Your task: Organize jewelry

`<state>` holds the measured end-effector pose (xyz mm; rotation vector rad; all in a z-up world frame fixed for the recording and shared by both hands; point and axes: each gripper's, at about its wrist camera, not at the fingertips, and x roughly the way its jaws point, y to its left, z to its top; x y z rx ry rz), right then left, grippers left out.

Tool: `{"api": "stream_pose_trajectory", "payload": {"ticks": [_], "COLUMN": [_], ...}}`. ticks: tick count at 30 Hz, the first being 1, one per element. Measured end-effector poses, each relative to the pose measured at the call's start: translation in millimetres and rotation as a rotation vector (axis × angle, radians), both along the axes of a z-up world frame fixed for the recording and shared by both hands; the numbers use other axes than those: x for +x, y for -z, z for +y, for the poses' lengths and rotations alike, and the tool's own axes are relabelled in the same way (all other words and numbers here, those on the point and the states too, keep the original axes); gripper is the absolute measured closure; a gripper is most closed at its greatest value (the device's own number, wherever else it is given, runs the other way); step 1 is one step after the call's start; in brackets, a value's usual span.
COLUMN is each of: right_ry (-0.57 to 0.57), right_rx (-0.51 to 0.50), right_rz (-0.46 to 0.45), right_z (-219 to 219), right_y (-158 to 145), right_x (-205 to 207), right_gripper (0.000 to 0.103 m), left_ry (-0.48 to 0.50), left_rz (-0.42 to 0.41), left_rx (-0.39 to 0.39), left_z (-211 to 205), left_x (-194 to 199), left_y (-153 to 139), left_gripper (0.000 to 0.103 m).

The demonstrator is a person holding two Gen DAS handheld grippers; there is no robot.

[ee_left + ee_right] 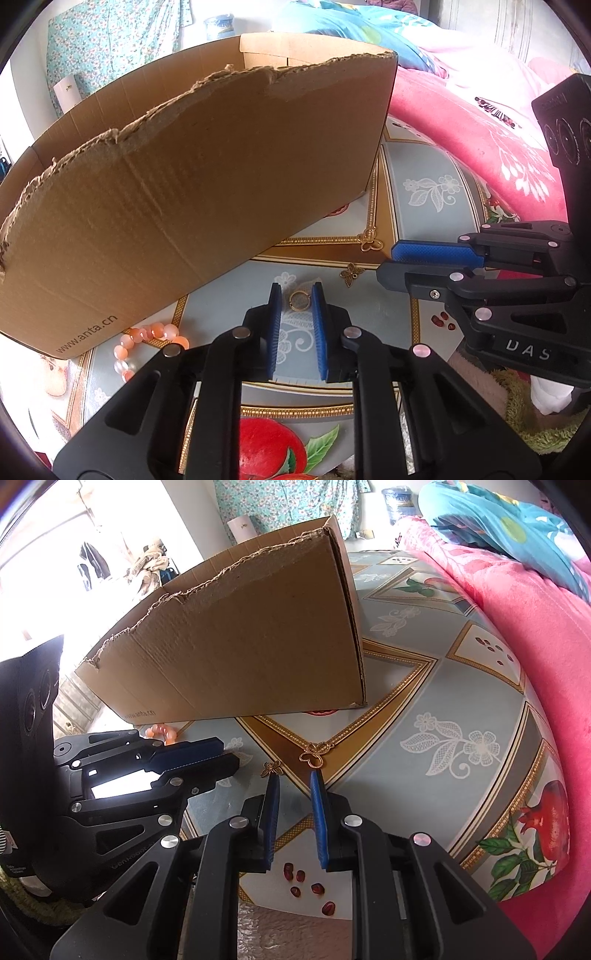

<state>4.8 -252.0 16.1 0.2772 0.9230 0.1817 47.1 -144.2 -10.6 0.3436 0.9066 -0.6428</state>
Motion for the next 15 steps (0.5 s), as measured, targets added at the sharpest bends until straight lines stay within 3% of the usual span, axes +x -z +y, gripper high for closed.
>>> {"api": "stream_pose_trajectory", "payload": {"ticks": [12,15], "right_ry": [-0.029,-0.055], "right_rx": [-0.054,-0.073], "right_rz": [-0.006,-0.014], "right_z": [7.6,12.5], "right_y": [-3.6,-5.9], "right_x": [1.2,2.6], "right_gripper": [0.085,0.077], "left_ry": [-0.005,-0.012], "left_rz": [0.009,0.006], "left_rx": [-0.028,-0.03], "left_z": [6.0,8.0], "left_x": [1.2,0.3], "left_y": [-0.4,-0.7], "left_gripper": [0.094,0.094]}}
